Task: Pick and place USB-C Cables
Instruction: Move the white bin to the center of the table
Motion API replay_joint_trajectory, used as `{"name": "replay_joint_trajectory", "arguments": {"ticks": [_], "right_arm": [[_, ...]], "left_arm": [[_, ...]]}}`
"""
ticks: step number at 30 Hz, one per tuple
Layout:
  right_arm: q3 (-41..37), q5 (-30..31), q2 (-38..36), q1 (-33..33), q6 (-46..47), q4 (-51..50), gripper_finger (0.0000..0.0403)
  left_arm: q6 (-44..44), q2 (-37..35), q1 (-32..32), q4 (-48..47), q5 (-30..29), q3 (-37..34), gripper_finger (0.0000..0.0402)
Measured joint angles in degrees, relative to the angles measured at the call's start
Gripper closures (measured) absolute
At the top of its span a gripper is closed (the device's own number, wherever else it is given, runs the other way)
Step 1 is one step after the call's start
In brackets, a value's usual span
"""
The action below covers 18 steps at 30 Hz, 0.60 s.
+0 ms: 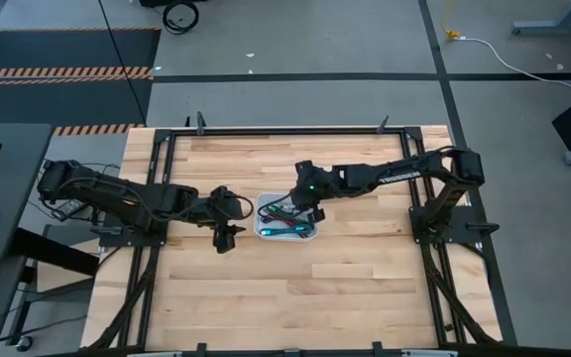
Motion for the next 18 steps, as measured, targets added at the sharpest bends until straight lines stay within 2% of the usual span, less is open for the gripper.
{"name": "replay_joint_trajectory", "arguments": {"ticks": [7, 11, 16, 18], "right_arm": [[0.0, 3.1, -5.7, 4.1, 6.1, -0.2, 0.0314], [0.1, 5.1, -9.8, 7.8, 14.7, -2.6, 0.0316], [0.2, 6.7, -12.4, 11.7, 32.4, -16.1, 0.0317], [-0.2, 6.8, -12.2, 13.1, 36.9, -22.2, 0.0317]], "left_arm": [[0.0, 0.0, 0.0, 0.0, 0.0, 0.0, 0.0221], [0.0, 0.0, 0.0, -0.1, -1.1, 0.0, 0.0221], [1.8, 0.0, 0.0, -2.3, -6.7, 0.0, 0.0221], [3.9, 0.0, 0.2, -2.5, -9.2, 0.0, 0.0221]]}}
